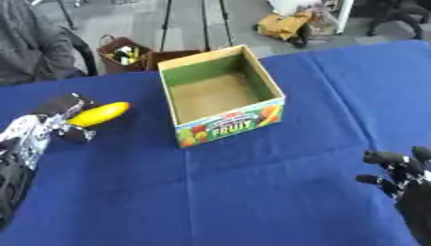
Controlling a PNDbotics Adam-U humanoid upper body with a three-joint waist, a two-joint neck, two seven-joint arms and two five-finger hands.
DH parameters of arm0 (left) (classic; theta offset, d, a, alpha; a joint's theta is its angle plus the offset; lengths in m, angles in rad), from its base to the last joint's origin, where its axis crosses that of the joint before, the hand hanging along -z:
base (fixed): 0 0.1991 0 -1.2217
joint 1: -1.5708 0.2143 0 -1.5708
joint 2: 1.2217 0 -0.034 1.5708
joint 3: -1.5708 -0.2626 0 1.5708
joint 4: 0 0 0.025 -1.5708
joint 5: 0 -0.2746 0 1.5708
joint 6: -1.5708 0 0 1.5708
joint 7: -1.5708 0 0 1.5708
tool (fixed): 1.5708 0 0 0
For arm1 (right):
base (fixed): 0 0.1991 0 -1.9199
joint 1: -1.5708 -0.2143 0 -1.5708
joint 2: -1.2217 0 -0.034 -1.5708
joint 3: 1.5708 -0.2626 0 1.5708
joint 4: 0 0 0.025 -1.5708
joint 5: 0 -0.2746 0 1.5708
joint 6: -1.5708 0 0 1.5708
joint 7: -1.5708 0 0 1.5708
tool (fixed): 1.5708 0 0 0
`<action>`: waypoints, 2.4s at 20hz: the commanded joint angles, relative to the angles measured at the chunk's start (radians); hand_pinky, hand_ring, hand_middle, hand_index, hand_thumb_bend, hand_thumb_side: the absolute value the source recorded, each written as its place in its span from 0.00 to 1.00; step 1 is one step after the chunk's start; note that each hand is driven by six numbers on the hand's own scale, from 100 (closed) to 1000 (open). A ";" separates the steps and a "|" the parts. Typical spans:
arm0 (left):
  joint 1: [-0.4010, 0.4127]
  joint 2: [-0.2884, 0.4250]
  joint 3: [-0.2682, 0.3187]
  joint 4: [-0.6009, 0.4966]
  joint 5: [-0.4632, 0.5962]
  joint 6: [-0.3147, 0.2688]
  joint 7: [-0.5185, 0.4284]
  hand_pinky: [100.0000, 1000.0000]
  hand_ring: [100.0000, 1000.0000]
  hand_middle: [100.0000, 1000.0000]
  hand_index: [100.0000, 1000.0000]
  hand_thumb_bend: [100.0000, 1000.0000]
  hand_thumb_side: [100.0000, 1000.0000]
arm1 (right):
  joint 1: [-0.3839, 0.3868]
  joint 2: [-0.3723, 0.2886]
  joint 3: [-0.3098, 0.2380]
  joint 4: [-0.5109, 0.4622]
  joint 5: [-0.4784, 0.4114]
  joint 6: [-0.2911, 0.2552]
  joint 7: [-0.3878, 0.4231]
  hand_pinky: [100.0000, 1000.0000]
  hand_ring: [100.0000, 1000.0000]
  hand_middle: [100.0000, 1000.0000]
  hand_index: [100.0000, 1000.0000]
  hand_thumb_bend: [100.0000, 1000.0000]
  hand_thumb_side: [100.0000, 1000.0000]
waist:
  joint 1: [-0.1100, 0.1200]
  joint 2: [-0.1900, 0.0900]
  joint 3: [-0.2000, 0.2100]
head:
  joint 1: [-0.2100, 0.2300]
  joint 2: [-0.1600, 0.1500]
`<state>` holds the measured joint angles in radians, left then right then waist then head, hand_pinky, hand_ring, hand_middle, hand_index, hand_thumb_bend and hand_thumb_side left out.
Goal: Pick up objects on the table and place them in the box.
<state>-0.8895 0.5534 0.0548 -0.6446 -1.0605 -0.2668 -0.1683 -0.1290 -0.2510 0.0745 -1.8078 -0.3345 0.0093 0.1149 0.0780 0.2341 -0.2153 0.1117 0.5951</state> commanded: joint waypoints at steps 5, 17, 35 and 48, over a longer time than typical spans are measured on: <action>-0.027 0.035 0.007 -0.028 0.018 -0.009 -0.033 0.80 0.61 0.43 0.77 0.14 0.00 | -0.008 -0.019 -0.002 -0.019 0.002 -0.001 0.004 0.67 0.98 0.63 0.68 0.00 1.00 | -0.006 -0.026 0.004 | -0.005 -0.012; -0.029 0.039 0.008 -0.044 0.051 -0.017 -0.037 0.79 0.60 0.43 0.77 0.11 0.00 | -0.008 -0.020 -0.002 -0.021 0.000 -0.001 0.006 0.67 0.98 0.63 0.68 0.00 1.00 | -0.010 -0.028 0.008 | -0.008 -0.014; -0.045 0.052 -0.001 -0.080 0.112 -0.035 -0.086 0.79 0.61 0.44 0.77 0.08 0.00 | -0.004 -0.020 -0.003 -0.019 -0.002 -0.001 0.007 0.67 0.98 0.63 0.68 0.00 1.00 | -0.010 -0.036 0.009 | -0.014 -0.013; -0.059 0.064 -0.008 -0.110 0.105 -0.046 -0.136 0.79 0.55 0.41 0.76 0.08 0.00 | 0.000 -0.021 -0.004 -0.018 -0.005 0.000 0.008 0.67 0.98 0.63 0.68 0.00 1.00 | -0.008 -0.045 0.010 | -0.021 -0.012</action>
<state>-0.9256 0.5734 0.0478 -0.7323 -0.9517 -0.3119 -0.2986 -0.1235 -0.2513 0.0742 -1.8078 -0.3362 0.0108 0.1201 0.0722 0.2086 -0.2062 0.0939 0.5882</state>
